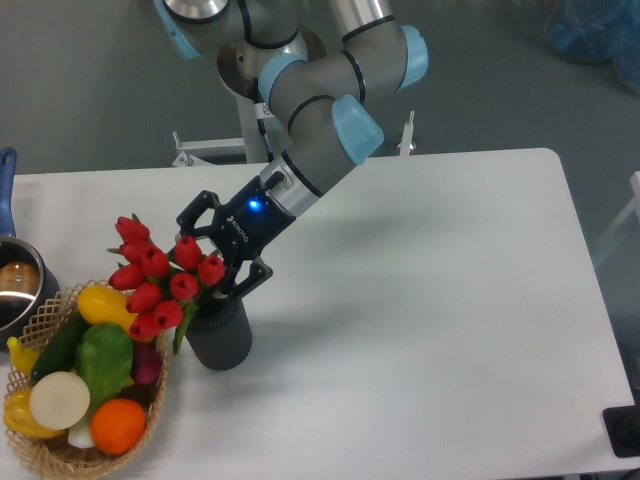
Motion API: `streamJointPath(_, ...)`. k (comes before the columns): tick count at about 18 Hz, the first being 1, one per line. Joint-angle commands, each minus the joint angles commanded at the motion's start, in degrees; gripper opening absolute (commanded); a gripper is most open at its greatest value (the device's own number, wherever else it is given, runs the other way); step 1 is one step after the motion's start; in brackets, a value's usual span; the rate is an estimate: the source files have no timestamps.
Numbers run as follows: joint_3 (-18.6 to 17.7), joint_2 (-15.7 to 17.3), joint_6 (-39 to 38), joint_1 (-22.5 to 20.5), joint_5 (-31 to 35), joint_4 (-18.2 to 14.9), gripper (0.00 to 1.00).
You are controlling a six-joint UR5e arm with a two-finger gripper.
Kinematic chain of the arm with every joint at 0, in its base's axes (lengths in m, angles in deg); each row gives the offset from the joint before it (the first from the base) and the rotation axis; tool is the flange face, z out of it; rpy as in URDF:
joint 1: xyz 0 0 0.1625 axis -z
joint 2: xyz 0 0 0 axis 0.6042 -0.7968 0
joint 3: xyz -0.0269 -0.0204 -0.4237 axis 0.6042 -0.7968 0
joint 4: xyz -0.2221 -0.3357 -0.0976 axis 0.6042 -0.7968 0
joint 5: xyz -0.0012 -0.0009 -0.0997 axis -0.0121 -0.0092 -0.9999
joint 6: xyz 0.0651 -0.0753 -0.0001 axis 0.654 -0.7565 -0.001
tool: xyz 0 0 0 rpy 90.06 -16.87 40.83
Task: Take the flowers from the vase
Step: 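Lower the open gripper around the tulip stems above the vase rim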
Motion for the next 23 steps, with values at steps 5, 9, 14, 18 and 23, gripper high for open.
streamJointPath(5,0.35,0.00,1.06,-0.44,-0.61,0.00,0.32)
streamJointPath(9,0.88,0.00,1.15,-0.97,-0.79,0.00,0.32)
streamJointPath(14,2.37,0.00,0.88,-2.19,-3.16,-0.09,0.32)
streamJointPath(18,4.65,0.35,-1.21,-3.33,-6.84,-0.26,0.32)
streamJointPath(23,8.78,0.44,-8.16,-4.39,-10.63,-0.26,0.32)
